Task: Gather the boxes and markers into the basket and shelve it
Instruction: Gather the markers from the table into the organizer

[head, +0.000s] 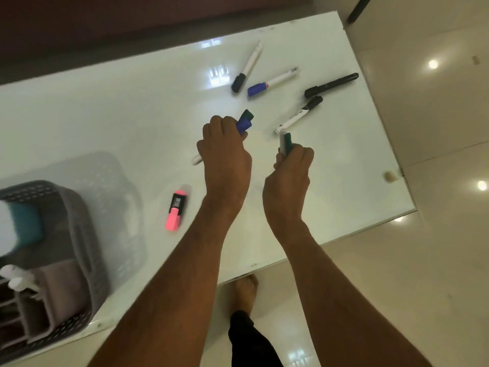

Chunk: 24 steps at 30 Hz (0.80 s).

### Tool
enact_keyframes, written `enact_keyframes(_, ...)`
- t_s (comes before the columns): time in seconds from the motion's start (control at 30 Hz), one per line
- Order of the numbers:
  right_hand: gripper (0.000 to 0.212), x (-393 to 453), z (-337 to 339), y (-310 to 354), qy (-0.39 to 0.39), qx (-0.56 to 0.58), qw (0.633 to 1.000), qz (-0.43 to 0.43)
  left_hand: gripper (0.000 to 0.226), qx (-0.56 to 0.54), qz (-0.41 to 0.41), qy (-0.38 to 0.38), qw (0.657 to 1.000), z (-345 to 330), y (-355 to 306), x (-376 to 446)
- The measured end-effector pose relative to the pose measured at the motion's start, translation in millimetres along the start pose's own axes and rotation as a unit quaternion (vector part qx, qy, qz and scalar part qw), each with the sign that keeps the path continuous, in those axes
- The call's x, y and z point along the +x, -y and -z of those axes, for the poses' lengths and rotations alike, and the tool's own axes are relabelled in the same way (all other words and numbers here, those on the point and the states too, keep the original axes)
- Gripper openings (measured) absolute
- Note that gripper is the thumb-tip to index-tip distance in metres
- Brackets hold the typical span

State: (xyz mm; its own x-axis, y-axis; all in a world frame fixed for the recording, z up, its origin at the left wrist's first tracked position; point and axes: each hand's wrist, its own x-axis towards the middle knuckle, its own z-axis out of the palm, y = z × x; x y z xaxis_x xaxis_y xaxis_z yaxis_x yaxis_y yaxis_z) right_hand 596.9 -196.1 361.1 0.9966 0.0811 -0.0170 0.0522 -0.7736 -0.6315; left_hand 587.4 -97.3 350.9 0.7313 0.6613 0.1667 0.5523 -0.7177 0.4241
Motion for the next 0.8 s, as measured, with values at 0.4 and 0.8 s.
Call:
enact_keyframes(0.4, 0.013, -147.6, -20.7, 174.1, 0.110, 0.270, 0.956, 0.009, 0.015, -0.283, 0.210, -0.071, 0.933, 191.9, 115.6, -57.2)
enact_keyframes(0.8, 0.015, -329.4, -77.0, 231.6, 0.043, 0.320, 0.942, 0.095, 0.012, -0.349, 0.250, -0.264, 0.864, 278.6, 261.8, -162.5)
